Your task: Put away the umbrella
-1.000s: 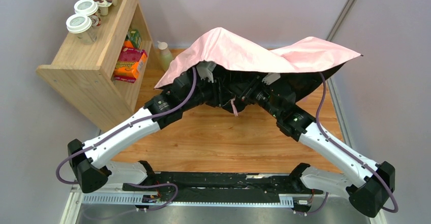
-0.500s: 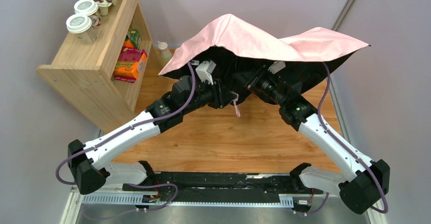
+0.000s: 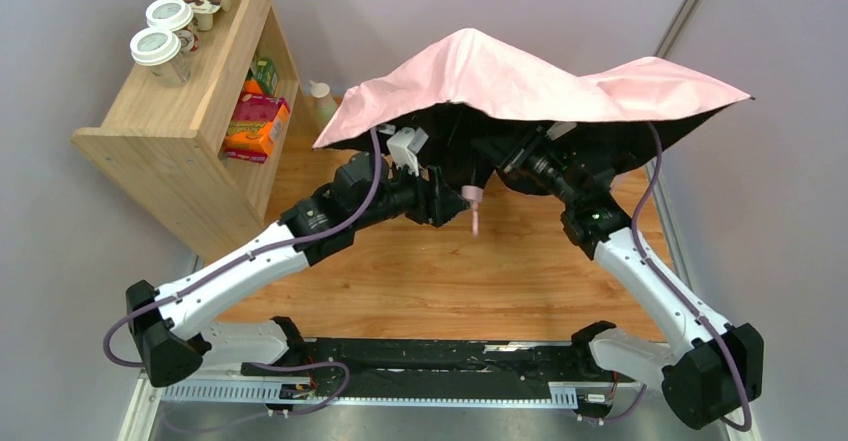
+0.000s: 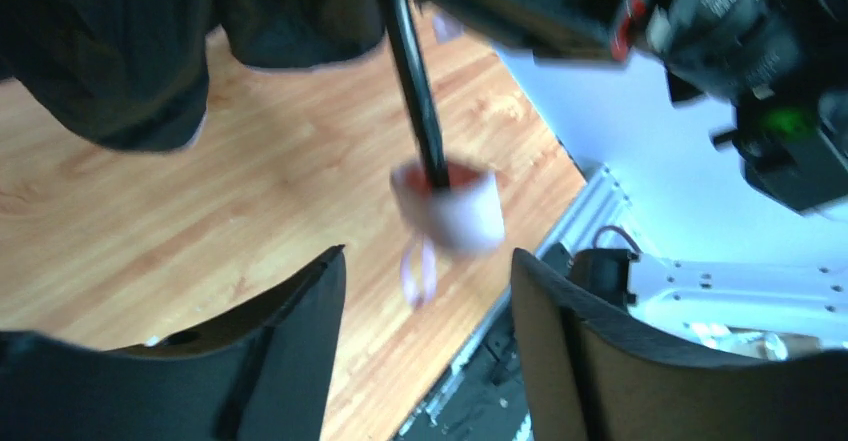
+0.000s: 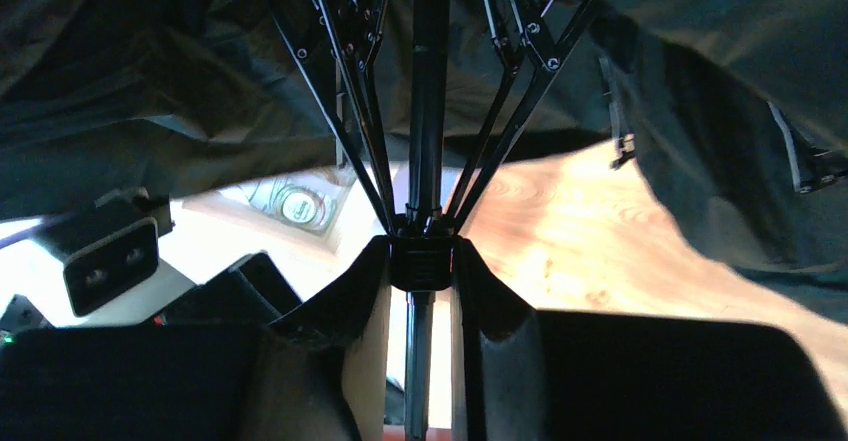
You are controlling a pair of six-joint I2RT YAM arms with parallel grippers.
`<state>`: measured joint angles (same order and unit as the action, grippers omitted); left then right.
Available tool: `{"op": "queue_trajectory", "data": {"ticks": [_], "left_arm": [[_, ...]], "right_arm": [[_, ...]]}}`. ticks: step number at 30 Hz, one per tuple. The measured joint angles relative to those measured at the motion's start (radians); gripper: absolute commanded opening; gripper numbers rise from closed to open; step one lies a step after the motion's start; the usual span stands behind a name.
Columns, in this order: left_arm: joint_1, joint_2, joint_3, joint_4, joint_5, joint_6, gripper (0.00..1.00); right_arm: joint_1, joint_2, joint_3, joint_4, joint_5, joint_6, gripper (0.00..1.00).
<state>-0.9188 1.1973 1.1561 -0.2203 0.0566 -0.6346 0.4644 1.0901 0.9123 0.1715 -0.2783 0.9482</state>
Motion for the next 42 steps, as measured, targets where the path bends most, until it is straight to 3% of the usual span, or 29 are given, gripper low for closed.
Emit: {"op": "queue_trajectory", "data": {"ticks": [6,12,15,19,22,32,39,42], "left_arm": [[-0.003,-0.217,-0.136,-0.041,0.027,0.041,0.71],[0.001,-0.409,-0.154,-0.013,-0.094,0.006,0.75],[0.004,-0.340,-0.146,0.096,-0.090,-0.058,0.75],[0.004,-0.118,-0.089,0.212,-0.065,-0.106,0.76],[0.005,-0.014,-0.080,0.248,-0.076,-0.117,0.81],[0.011,0.001,-0.090,0.516,-0.153,-0.105,0.81],[0.012,0.026,-0.069,0.538,-0.238,-0.174,0.81],[0.012,0.049,-0.052,0.540,-0.242,-0.175,0.74]], "right_arm": [[-0.167,-0.003,-0.028,0.108,-0.194,-0.024,0.00],[-0.169,-0.007,-0.020,0.148,-0.354,-0.035,0.00],[-0.161,-0.019,-0.022,0.158,-0.387,-0.008,0.00],[-0.124,-0.039,-0.032,0.193,-0.393,0.042,0.00],[-0.095,-0.043,-0.032,0.198,-0.388,0.055,0.00],[-0.063,-0.086,-0.037,0.096,-0.372,0.000,0.00],[-0.015,-0.094,-0.037,0.044,-0.381,-0.061,0.00],[-0.013,-0.095,-0.037,0.016,-0.380,-0.083,0.00]]}}
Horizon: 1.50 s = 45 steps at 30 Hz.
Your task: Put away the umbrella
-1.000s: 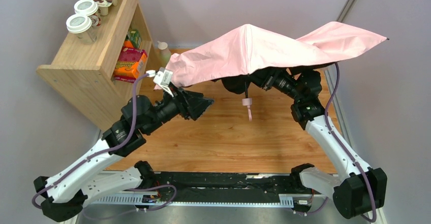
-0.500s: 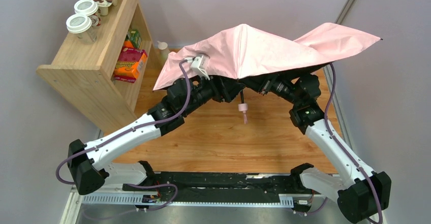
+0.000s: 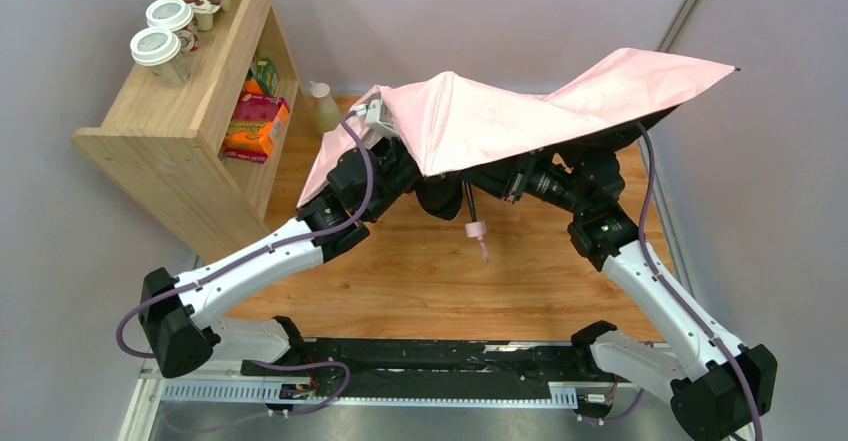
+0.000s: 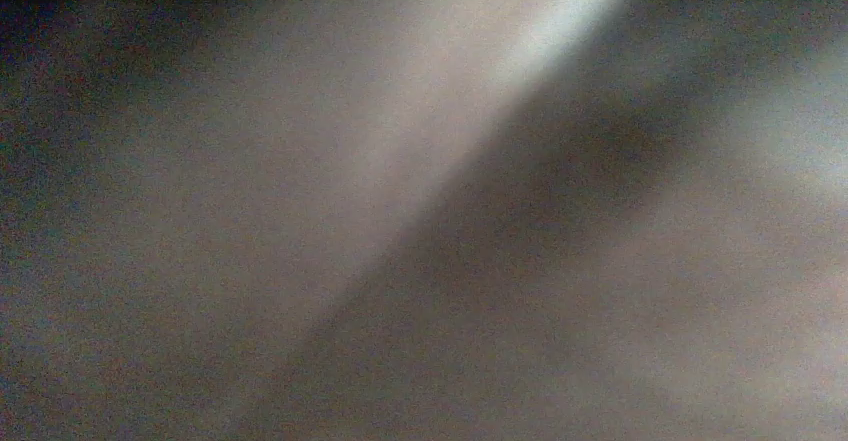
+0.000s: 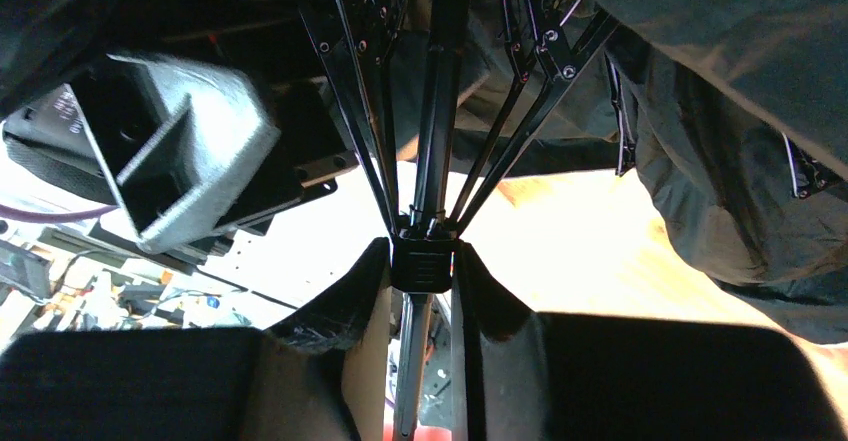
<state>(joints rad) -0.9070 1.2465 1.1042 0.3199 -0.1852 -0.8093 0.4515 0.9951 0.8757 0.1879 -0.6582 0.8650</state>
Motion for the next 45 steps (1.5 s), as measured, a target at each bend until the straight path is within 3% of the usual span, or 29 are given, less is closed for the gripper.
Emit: {"op": "queue_trajectory", "data": {"ticks": [2,3,5,7,8,10,12,17,22,32,36,41,43,44,45], "left_arm": [[0.000,0.001,0.000,0.002,-0.002,0.003,0.60],[0.001,0.001,-0.001,0.004,-0.002,0.002,0.38],[0.006,0.001,-0.010,0.013,-0.008,0.008,0.14],[0.014,0.001,-0.018,0.025,0.002,0.011,0.00],[0.019,0.002,-0.019,0.036,0.008,0.014,0.00],[0.021,0.004,-0.019,0.053,0.010,0.013,0.00],[0.022,0.007,-0.019,0.069,0.011,0.012,0.00],[0.024,0.011,-0.037,0.116,0.010,0.002,0.00],[0.027,0.012,-0.039,0.092,0.008,-0.027,0.00],[0.045,0.010,-0.043,0.035,0.015,-0.075,0.00],[0.045,0.010,-0.047,0.034,0.033,-0.076,0.00],[0.045,0.002,-0.064,0.042,0.048,-0.076,0.00],[0.051,0.001,-0.069,0.046,0.044,-0.079,0.02],[0.058,0.000,-0.069,0.047,0.045,-0.083,0.07],[0.063,-0.002,-0.069,0.046,0.046,-0.085,0.29]], "right_arm": [[0.002,0.000,0.000,-0.027,0.000,-0.020,0.00],[0.005,-0.001,0.000,-0.034,-0.001,-0.028,0.00],[0.010,-0.006,0.003,-0.037,-0.001,-0.044,0.00],[0.012,-0.014,0.011,-0.058,0.006,-0.061,0.00],[0.012,-0.016,0.018,-0.071,0.024,-0.087,0.00],[0.017,-0.016,0.030,-0.095,0.045,-0.123,0.09],[0.027,-0.023,0.045,-0.127,0.077,-0.151,0.45],[0.064,-0.058,0.047,-0.192,0.130,-0.163,0.68],[0.074,-0.035,0.074,-0.230,0.146,-0.196,0.74],[0.075,0.091,0.191,-0.295,0.211,-0.290,0.74],[0.077,0.097,0.178,-0.263,0.275,-0.269,0.67],[0.084,0.102,0.133,-0.152,0.282,-0.197,0.20],[0.085,0.114,0.133,-0.133,0.256,-0.185,0.07],[0.087,0.121,0.133,-0.116,0.240,-0.188,0.04],[0.088,0.125,0.132,-0.100,0.234,-0.184,0.00]]}}
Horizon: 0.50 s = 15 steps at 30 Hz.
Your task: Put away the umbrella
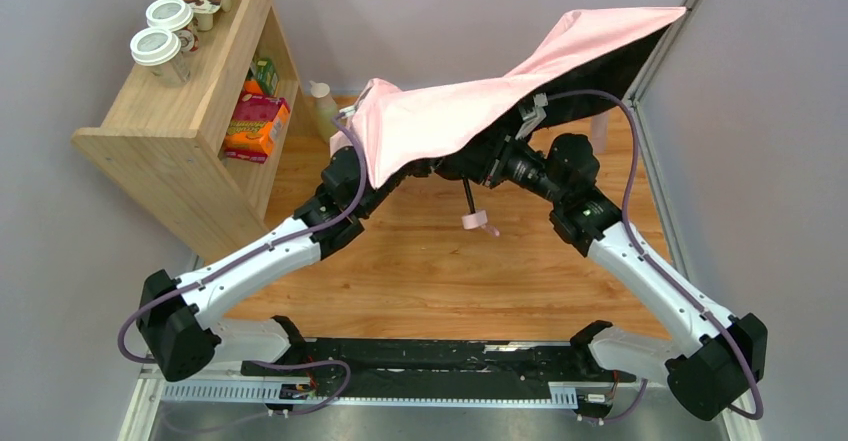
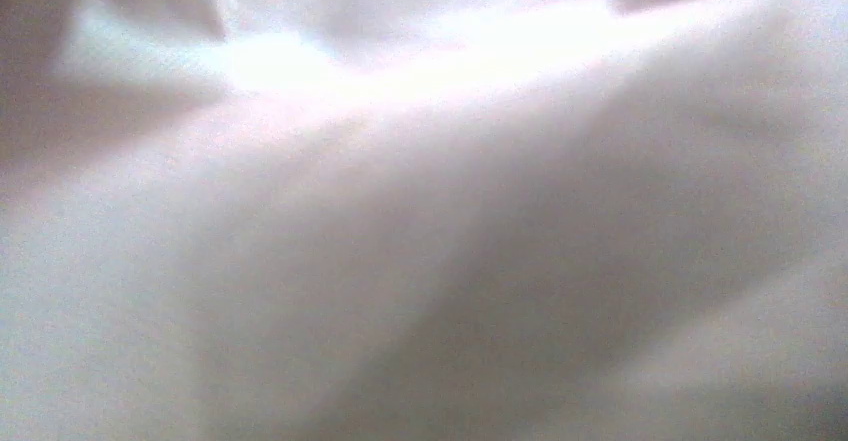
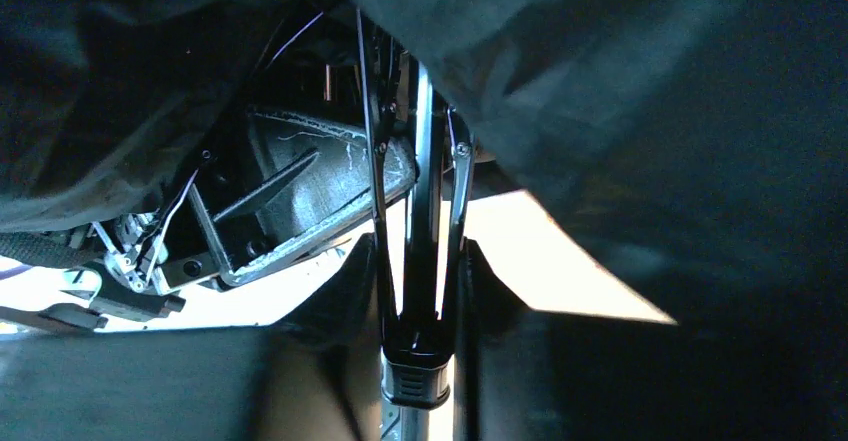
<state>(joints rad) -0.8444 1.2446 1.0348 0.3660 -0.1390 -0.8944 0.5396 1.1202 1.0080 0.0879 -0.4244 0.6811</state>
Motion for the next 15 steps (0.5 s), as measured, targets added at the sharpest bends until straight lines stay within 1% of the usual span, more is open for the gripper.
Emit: {"op": "queue_trajectory", "data": {"ticks": [1,2,4,8,13,15], "left_arm": [[0.001,-0.005,0.002,-0.010,0.000,0.001,0.39],[0.001,-0.010,0.003,-0.023,-0.001,0.009,0.56],[-0.003,-0.025,0.003,-0.080,0.009,0.028,0.66],[-0.007,-0.063,-0.005,-0.181,0.035,0.025,0.66],[-0.003,-0.149,-0.089,-0.203,0.098,0.008,0.67],[0.002,-0.181,-0.121,-0.215,0.136,0.004,0.66]], "right_arm": [[0.000,0.002,-0.003,0.011,-0.005,0.005,0.00],[0.001,0.002,-0.011,0.025,-0.006,0.015,0.00],[-0.001,-0.003,-0.022,0.035,0.021,0.036,0.00],[-0.012,-0.019,-0.052,0.037,0.132,0.091,0.00],[-0.026,-0.032,-0.085,0.029,0.277,0.146,0.00],[-0.041,-0.032,-0.085,0.018,0.304,0.156,0.00]]}}
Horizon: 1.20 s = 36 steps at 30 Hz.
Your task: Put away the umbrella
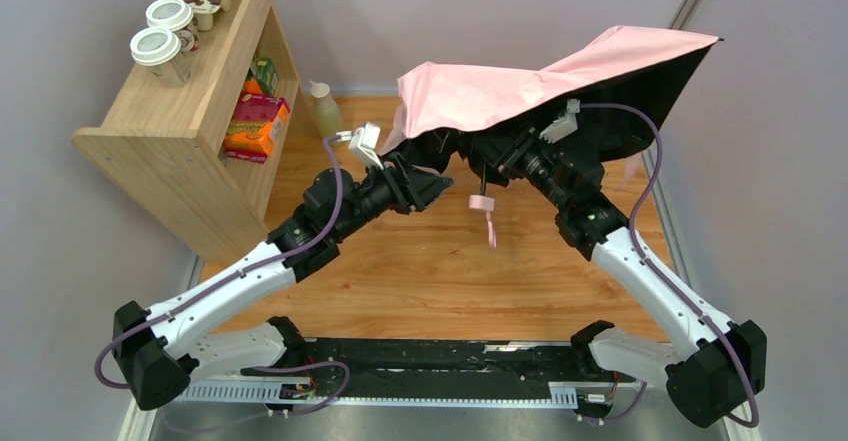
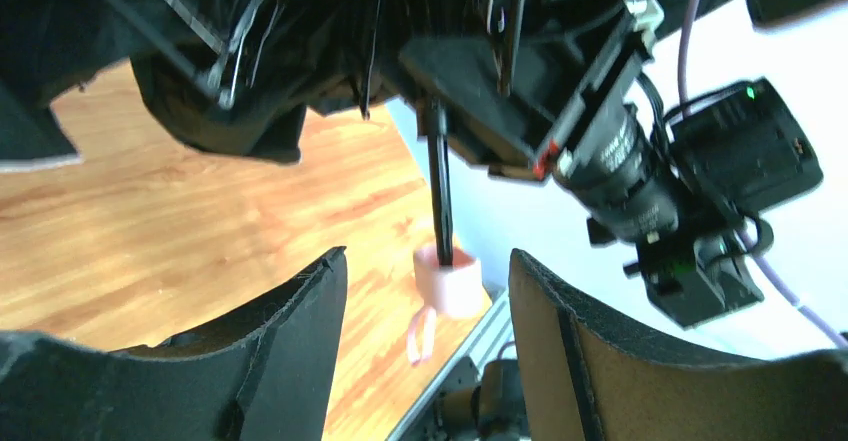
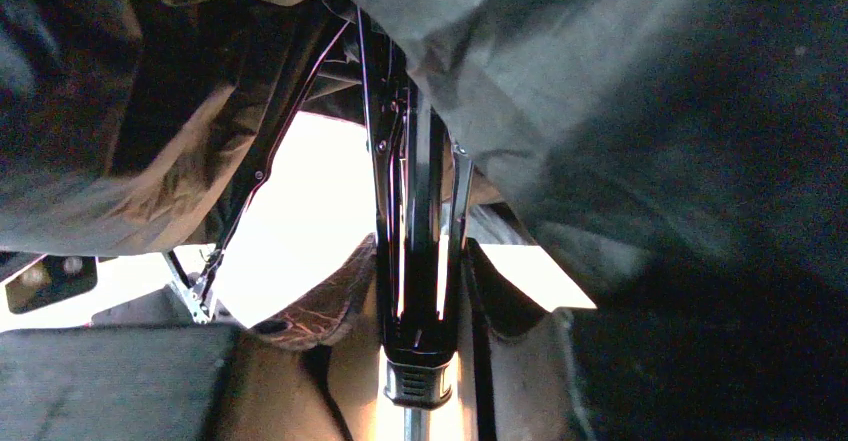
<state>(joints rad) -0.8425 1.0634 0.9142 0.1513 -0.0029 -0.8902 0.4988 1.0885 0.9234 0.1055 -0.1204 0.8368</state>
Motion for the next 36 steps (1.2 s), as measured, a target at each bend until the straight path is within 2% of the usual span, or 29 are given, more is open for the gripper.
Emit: {"op": "queue_trajectory", "data": {"ticks": [2,5,10,15,18,21,23,27,29,33,35,36], "left_arm": [[0.004,-0.029,-0.027,-0.011,0.036,0.003,0.60],[0.005,-0.082,-0.055,-0.053,0.076,0.031,0.57],[0.005,-0.224,-0.042,-0.197,0.107,0.178,0.55],[0.005,-0.360,0.066,-0.339,0.072,0.348,0.46],[0.005,-0.468,0.066,-0.336,0.033,0.388,0.55],[0.006,-0.592,0.021,-0.286,0.016,0.401,0.71],[0.006,-0.628,0.018,-0.280,0.010,0.402,0.76],[0.006,-0.586,0.063,-0.330,0.030,0.392,0.76],[0.006,-0.530,0.104,-0.358,0.072,0.385,0.66],[0.006,-0.407,0.175,-0.413,0.183,0.372,0.59],[0.006,-0.370,0.178,-0.433,0.251,0.371,0.60],[0.006,-0.358,0.178,-0.439,0.286,0.372,0.66]], "right_arm": [[-0.033,0.002,0.000,0.002,-0.007,0.003,0.00],[-0.097,0.004,-0.005,0.030,-0.076,-0.003,0.00],[-0.184,0.007,-0.034,0.180,-0.345,-0.050,0.00],[-0.202,0.007,-0.116,0.446,-0.650,-0.063,0.00],[-0.201,0.008,-0.135,0.533,-0.787,-0.103,0.00],[-0.201,0.006,-0.179,0.636,-0.850,-0.176,0.00],[-0.199,0.007,-0.234,0.722,-0.867,-0.212,0.00],[-0.185,0.016,-0.295,0.831,-0.896,-0.240,0.00],[-0.175,0.016,-0.296,0.849,-0.898,-0.256,0.00],[-0.135,-0.007,-0.296,0.836,-0.889,-0.309,0.00],[-0.114,-0.026,-0.296,0.803,-0.878,-0.352,0.00],[-0.107,-0.034,-0.296,0.789,-0.873,-0.368,0.00]]}}
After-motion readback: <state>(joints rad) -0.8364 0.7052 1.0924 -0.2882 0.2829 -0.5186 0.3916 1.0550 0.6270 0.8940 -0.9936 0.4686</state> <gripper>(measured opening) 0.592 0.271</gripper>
